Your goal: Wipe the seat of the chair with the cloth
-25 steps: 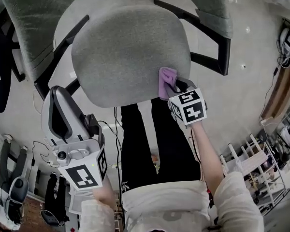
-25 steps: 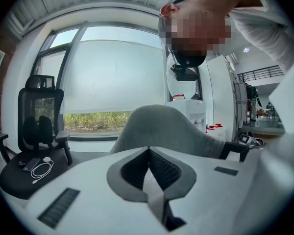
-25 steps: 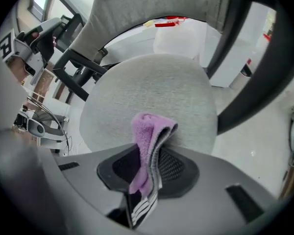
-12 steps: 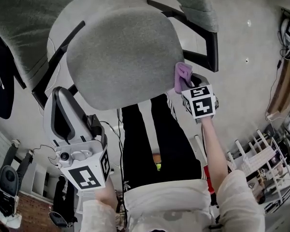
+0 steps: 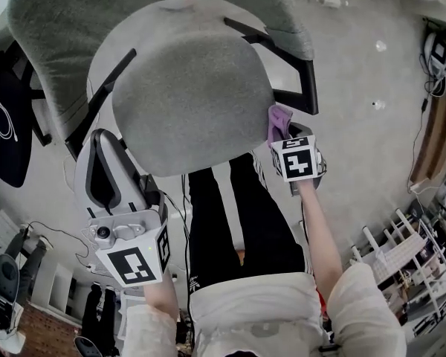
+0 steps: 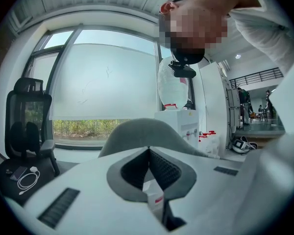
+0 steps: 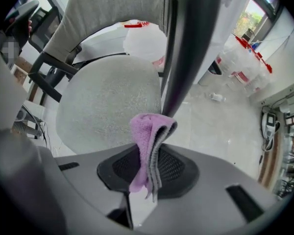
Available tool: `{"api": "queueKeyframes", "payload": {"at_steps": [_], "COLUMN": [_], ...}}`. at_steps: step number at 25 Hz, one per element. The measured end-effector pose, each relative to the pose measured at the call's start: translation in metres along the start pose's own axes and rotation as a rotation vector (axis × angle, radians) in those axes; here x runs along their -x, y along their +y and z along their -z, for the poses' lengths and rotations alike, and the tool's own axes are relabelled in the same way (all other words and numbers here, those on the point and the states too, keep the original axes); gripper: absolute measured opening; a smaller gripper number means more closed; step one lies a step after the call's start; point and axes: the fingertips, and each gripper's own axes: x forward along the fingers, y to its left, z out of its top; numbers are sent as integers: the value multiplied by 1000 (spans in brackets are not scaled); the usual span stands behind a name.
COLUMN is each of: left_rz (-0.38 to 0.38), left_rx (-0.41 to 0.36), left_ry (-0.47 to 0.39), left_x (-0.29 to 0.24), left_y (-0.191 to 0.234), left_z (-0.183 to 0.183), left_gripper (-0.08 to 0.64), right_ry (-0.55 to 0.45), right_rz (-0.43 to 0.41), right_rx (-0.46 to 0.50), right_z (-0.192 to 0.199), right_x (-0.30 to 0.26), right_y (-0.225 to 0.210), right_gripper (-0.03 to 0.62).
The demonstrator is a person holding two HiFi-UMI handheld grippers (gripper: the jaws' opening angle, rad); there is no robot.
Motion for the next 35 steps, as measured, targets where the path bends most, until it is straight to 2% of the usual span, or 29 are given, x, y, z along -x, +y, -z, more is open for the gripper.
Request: {"api": "queueKeyframes", "payload": {"at_steps": [3,5,8,11,14,18,21,24,30,35], "left_rz": [-5,-6,-22,-59,-79,-87,-87,-72,-39,-44], "left_rx": [3,-12,-36,-26,-33,-38,-58,-67,-81,-79], "left_ry": [-48,-92,-177,-250,-311,-386,-452,-506,-575,-591], "left_x": [-2,-3,1,12,32,74,97,113,122,130], "left_y": [0,0,5,16,17,17,15,9,-4,-2], "left_z": [-41,-77,-139,-206,-275,-351,-391,-415,-445,-455], "left_gripper": [12,12,12,12,12,12,12,12,12,12], "right_ry": [-80,-174,-375,-617,-865,-1154,-1311,-1444,-1590,-1615], "right_rz": [-14,-31,-66,-101,-128,-149,-213,-267,-213,-192], "right_rx": [20,45,77,103,140,160,176,212,332,369], "right_z": [-34,-73,-151,-225,-263,-267,-260,-246,-229,-219], "right_x": [39,72,142,244,360,496,572,630,701,712], "right_y": [21,39,63,85,104,126,143,162,180,186], "right_gripper": [94,94,94,94,94,94,94,94,94,94]}}
